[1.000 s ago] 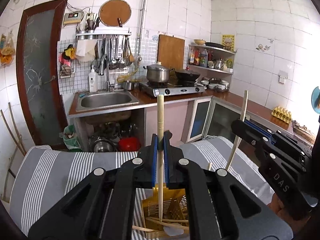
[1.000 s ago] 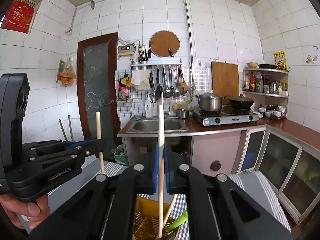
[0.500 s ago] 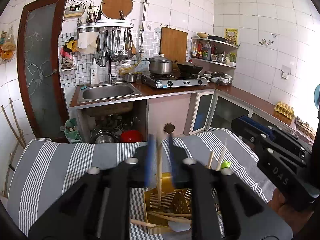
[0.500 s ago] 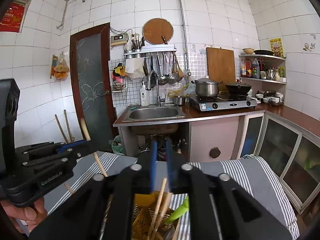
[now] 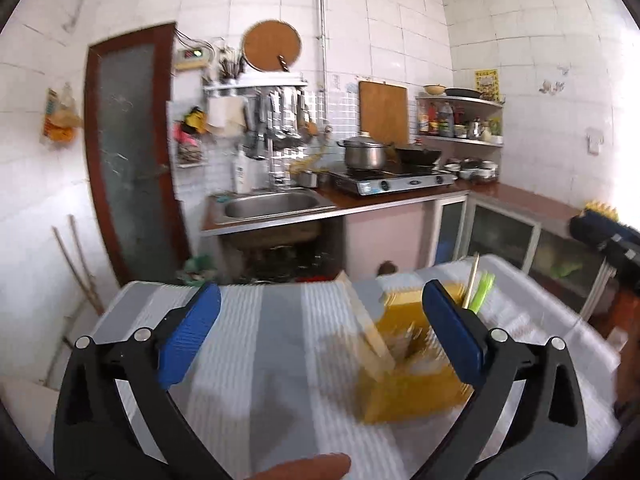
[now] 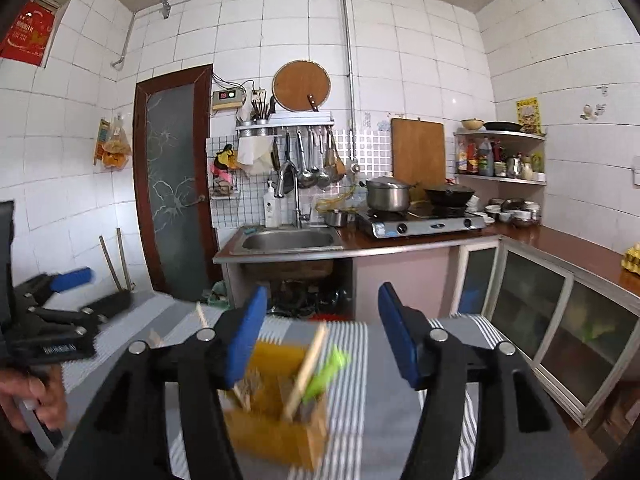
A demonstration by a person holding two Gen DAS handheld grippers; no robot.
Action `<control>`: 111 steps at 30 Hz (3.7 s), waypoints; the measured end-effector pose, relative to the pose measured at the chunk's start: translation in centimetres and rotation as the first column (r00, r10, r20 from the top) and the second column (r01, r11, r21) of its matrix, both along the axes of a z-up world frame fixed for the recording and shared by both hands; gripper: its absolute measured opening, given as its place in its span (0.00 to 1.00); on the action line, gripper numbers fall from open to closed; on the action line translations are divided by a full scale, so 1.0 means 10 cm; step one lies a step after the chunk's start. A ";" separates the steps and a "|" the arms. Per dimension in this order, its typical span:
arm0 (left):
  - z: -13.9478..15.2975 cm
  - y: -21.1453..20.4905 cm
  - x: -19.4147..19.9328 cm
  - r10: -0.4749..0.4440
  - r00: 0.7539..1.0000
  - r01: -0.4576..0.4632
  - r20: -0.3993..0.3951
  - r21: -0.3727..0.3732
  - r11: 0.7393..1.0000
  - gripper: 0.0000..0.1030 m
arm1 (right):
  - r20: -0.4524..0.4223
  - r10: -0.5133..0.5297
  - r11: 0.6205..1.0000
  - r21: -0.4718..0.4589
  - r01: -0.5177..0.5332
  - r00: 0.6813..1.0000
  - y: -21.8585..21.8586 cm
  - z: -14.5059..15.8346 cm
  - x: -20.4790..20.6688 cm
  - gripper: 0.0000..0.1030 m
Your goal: Organize utensils
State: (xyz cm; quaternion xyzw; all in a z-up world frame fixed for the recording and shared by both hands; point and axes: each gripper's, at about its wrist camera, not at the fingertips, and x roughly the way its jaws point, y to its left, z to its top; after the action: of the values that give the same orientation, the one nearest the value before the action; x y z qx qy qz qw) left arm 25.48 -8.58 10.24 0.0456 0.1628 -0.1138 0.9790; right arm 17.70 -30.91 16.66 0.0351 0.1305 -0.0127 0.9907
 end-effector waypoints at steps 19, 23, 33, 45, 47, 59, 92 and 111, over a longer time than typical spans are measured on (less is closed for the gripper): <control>-1.27 0.57 -1.58 0.202 0.969 -0.199 0.139 -0.035 0.979 0.95 | 0.040 -0.102 0.993 -0.050 0.104 0.994 0.13 -1.36 -1.41 0.71; -1.29 0.60 -1.60 0.209 0.968 -0.203 0.142 -0.051 0.978 0.95 | 0.048 -0.108 0.994 -0.022 0.109 0.993 0.07 -1.41 -1.43 0.76; -1.29 0.49 -1.64 0.193 0.966 -0.195 0.171 -0.002 0.981 0.95 | 0.087 -0.077 0.993 -0.079 0.084 0.993 0.22 -1.39 -1.52 0.80; -1.31 0.60 -1.54 0.205 0.971 -0.200 0.119 -0.056 0.978 0.95 | 0.058 -0.088 0.995 -0.044 0.091 0.994 0.14 -1.40 -1.49 0.80; -1.32 0.61 -1.53 0.203 0.973 -0.197 0.113 -0.061 0.978 0.95 | 0.052 -0.087 0.995 -0.045 0.089 0.995 0.14 -1.41 -1.48 0.80; -1.33 0.59 -1.52 0.201 0.974 -0.196 0.107 -0.055 0.979 0.95 | 0.033 -0.088 0.995 -0.034 0.090 0.996 0.13 -1.42 -1.45 0.80; -1.33 0.58 -1.50 0.209 0.973 -0.204 0.096 -0.057 0.977 0.95 | 0.020 -0.092 0.996 -0.013 0.093 0.996 0.07 -1.42 -1.43 0.81; -1.33 0.57 -1.50 0.209 0.973 -0.204 0.095 -0.054 0.977 0.95 | 0.021 -0.093 0.996 -0.008 0.094 0.995 0.06 -1.42 -1.42 0.81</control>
State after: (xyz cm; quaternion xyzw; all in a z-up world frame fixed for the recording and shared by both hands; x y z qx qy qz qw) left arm 10.51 -2.85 -3.09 0.0124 0.1148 -0.0126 0.9932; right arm 3.46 -30.29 2.43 0.0371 0.1184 -0.0593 0.9905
